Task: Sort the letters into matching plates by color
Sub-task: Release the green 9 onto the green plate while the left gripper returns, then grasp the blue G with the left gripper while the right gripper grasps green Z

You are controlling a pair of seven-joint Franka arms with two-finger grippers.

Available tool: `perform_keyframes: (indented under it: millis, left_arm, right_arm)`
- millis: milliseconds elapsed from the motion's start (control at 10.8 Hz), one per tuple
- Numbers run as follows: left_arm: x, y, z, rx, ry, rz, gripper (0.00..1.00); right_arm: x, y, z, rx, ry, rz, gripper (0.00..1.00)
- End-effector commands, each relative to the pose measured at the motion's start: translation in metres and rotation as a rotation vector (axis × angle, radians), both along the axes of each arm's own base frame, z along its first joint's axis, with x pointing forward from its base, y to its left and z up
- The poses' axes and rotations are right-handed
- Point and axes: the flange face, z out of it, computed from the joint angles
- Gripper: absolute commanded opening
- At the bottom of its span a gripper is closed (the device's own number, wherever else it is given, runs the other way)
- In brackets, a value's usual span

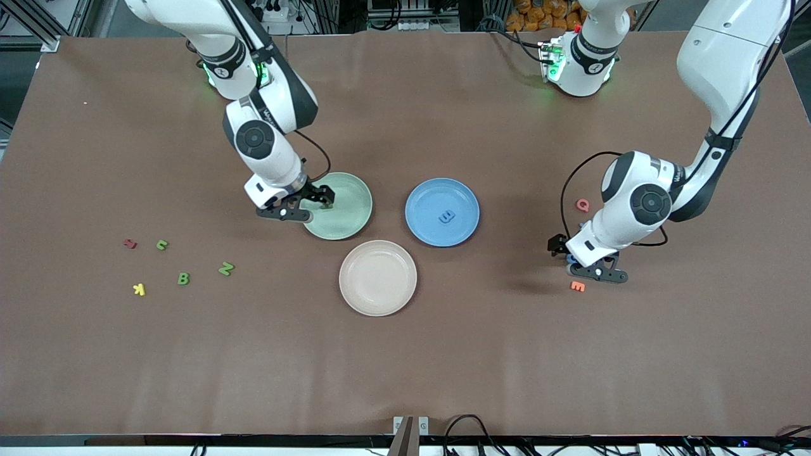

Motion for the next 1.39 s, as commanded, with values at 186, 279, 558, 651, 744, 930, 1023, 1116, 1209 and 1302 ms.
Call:
perform_keyframes:
  millis: [186,279,558,651,744,930,1023,1116,1209,1302]
  left_arm:
    - [-0.018,-0.007,-0.014,0.027,-0.034,-0.09,1.0]
    - [-0.017,-0.001,-0.015,0.027,-0.034,-0.083,1.0]
    - [-0.014,0.017,-0.022,0.053,-0.039,-0.096,1.0]
    - [-0.013,0.018,-0.024,0.045,-0.051,-0.096,1.0]
    - [-0.013,0.016,-0.03,0.034,-0.05,-0.099,1.0]
    - [-0.013,0.012,-0.032,0.031,-0.049,-0.103,1.0]
    - [-0.013,0.01,-0.036,0.029,-0.043,-0.103,1.0]
    - [-0.013,0.008,-0.039,0.025,-0.041,-0.102,1.0]
    - [-0.012,0.007,-0.038,0.03,-0.045,-0.111,0.97]
    - [-0.01,0.008,-0.037,0.037,-0.052,-0.122,0.94]
  right_arm:
    - [0.048,-0.101,0.002,-0.012,-0.008,-0.047,1.0]
    - [0.058,-0.123,0.002,-0.01,-0.012,-0.092,1.0]
    - [0.089,-0.174,-0.004,-0.007,-0.02,-0.225,1.0]
    - [0.097,-0.187,-0.01,-0.01,-0.019,-0.254,1.0]
    - [0.105,-0.192,-0.017,-0.01,-0.019,-0.265,1.0]
    - [0.119,-0.212,-0.027,-0.01,-0.022,-0.301,1.0]
    - [0.124,-0.219,-0.036,-0.011,-0.018,-0.312,1.0]
    - [0.129,-0.231,-0.039,-0.011,-0.02,-0.332,1.0]
    - [0.134,-0.236,-0.043,-0.01,-0.02,-0.34,1.0]
    - [0.139,-0.237,-0.046,-0.009,-0.022,-0.346,1.0]
